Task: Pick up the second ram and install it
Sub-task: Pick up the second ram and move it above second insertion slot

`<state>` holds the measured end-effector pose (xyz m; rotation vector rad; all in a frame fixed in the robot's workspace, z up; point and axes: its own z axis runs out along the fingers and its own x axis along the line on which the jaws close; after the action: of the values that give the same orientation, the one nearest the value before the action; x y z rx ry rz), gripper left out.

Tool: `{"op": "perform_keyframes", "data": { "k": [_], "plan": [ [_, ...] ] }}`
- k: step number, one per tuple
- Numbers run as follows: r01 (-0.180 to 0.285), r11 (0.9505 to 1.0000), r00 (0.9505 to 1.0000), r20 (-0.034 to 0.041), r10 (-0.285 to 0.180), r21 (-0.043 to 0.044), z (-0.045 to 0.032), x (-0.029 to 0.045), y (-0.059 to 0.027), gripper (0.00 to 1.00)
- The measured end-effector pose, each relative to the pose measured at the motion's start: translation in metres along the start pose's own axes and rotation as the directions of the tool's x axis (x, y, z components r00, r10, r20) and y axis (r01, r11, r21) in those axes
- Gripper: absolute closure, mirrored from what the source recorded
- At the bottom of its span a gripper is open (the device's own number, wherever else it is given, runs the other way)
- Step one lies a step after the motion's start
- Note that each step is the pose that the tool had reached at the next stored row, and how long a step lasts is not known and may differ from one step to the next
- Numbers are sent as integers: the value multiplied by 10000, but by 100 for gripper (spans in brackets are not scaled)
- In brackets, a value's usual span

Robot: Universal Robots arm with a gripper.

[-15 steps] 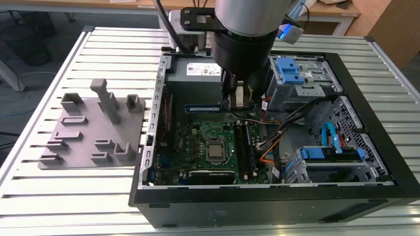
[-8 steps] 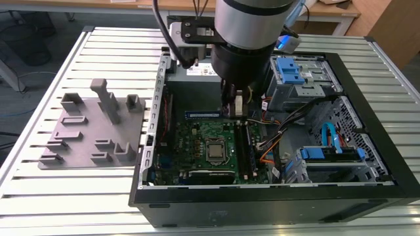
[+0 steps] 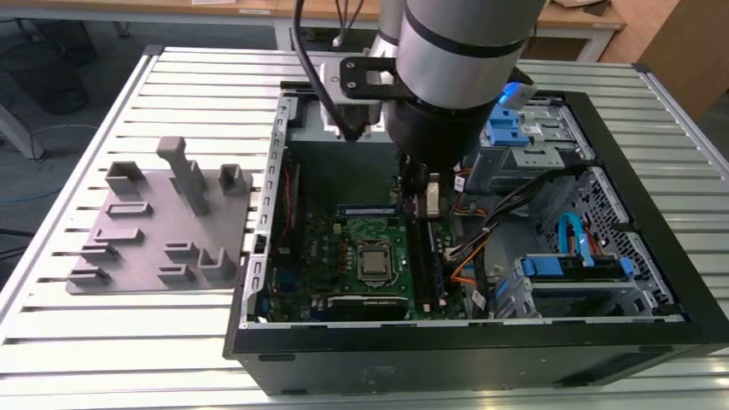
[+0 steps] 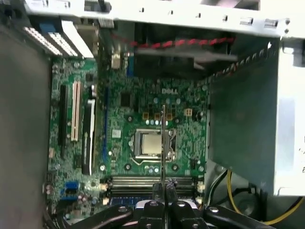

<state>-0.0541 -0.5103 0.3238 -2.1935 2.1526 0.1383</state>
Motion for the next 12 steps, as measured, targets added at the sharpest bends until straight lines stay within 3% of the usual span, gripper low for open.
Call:
{"op": "perform_keyframes", "data": {
  "k": [3,12],
  "plan": [
    [1,10000,10000,2,-1,0,55,7,-45,87],
    [0,10000,10000,1,0,1,213,25,-49,87]
  ]
}}
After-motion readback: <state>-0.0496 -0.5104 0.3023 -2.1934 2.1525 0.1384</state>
